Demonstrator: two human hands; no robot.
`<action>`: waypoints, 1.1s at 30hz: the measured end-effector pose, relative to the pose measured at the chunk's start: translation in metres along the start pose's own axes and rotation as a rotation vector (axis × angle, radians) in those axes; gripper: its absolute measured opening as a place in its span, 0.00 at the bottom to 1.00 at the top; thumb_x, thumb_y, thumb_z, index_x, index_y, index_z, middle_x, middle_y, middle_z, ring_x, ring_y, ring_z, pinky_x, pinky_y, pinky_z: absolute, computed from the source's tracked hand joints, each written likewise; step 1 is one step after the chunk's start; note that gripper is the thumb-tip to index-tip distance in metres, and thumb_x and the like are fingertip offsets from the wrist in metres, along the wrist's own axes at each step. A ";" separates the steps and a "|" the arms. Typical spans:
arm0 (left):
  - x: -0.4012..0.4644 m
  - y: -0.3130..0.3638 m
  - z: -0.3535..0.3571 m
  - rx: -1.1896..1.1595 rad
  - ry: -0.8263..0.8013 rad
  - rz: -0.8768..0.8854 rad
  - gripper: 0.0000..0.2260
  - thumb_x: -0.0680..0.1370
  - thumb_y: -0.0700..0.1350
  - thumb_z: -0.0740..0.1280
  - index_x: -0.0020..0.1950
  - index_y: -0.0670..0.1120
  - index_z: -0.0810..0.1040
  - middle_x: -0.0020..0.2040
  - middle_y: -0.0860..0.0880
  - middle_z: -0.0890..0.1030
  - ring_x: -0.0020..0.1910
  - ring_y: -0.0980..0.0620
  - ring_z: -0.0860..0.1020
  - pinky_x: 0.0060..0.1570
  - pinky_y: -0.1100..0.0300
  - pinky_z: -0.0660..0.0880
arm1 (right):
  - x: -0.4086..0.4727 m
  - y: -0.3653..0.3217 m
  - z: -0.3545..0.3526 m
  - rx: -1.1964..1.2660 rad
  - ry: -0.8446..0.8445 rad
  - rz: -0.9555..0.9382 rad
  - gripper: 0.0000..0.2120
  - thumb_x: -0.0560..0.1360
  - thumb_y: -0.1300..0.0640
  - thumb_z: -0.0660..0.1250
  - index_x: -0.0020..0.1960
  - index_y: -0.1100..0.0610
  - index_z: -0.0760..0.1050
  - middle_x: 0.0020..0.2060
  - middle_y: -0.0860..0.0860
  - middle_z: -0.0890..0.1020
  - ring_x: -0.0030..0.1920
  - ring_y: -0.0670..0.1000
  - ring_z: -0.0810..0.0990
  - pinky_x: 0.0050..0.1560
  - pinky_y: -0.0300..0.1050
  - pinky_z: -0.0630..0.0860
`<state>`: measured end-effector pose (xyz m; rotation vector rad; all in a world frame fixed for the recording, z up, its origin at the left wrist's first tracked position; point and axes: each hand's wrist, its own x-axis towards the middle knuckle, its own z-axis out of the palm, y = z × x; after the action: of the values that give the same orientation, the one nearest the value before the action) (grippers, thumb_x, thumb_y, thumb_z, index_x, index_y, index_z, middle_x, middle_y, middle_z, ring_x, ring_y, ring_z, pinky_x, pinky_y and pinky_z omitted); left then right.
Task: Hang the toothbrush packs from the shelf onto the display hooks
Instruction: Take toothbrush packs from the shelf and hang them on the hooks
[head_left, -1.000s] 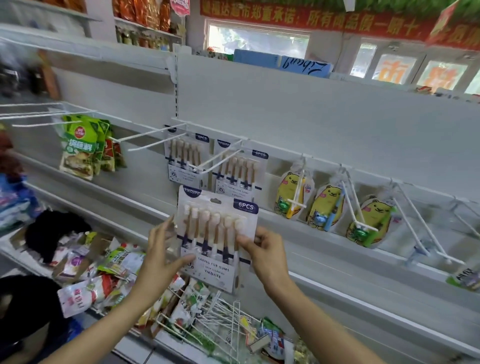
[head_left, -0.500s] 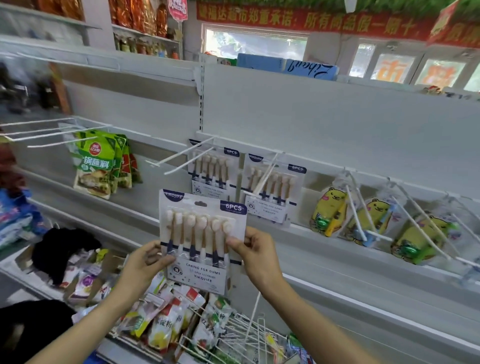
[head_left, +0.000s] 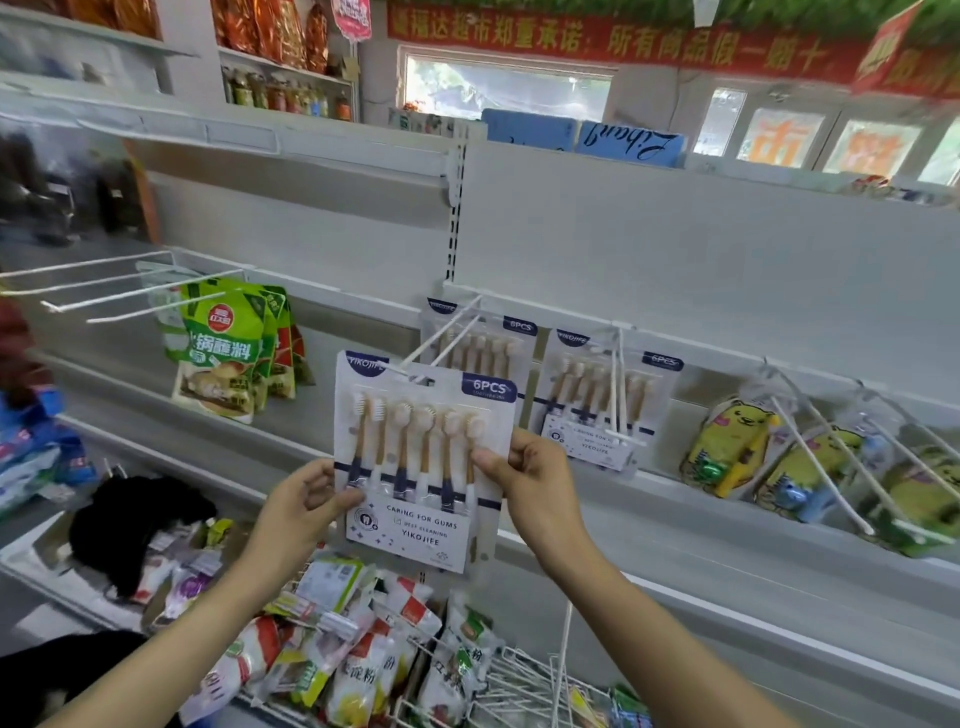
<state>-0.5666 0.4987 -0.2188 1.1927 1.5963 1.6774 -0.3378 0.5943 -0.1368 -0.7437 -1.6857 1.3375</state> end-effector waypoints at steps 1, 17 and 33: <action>0.002 -0.003 -0.002 -0.008 -0.007 0.006 0.08 0.72 0.41 0.75 0.49 0.42 0.80 0.46 0.48 0.86 0.49 0.47 0.84 0.49 0.57 0.79 | 0.002 0.001 0.002 -0.017 0.005 -0.006 0.09 0.78 0.68 0.66 0.55 0.63 0.82 0.47 0.58 0.87 0.51 0.59 0.85 0.57 0.60 0.80; 0.079 -0.020 0.012 0.006 -0.062 -0.072 0.07 0.75 0.34 0.71 0.48 0.44 0.79 0.41 0.57 0.86 0.40 0.60 0.84 0.42 0.67 0.80 | 0.060 0.025 0.001 -0.055 0.117 0.067 0.08 0.78 0.66 0.67 0.53 0.60 0.83 0.45 0.53 0.88 0.47 0.50 0.87 0.49 0.45 0.83; 0.182 -0.035 0.053 0.051 -0.137 -0.033 0.07 0.77 0.37 0.71 0.43 0.48 0.79 0.38 0.51 0.80 0.40 0.53 0.79 0.39 0.63 0.76 | 0.157 0.037 -0.023 -0.289 0.248 0.144 0.09 0.79 0.60 0.67 0.42 0.51 0.81 0.40 0.50 0.87 0.42 0.49 0.86 0.46 0.47 0.82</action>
<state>-0.6133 0.6852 -0.2143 1.2706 1.5747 1.5090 -0.3939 0.7470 -0.1316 -1.1677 -1.6656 1.0551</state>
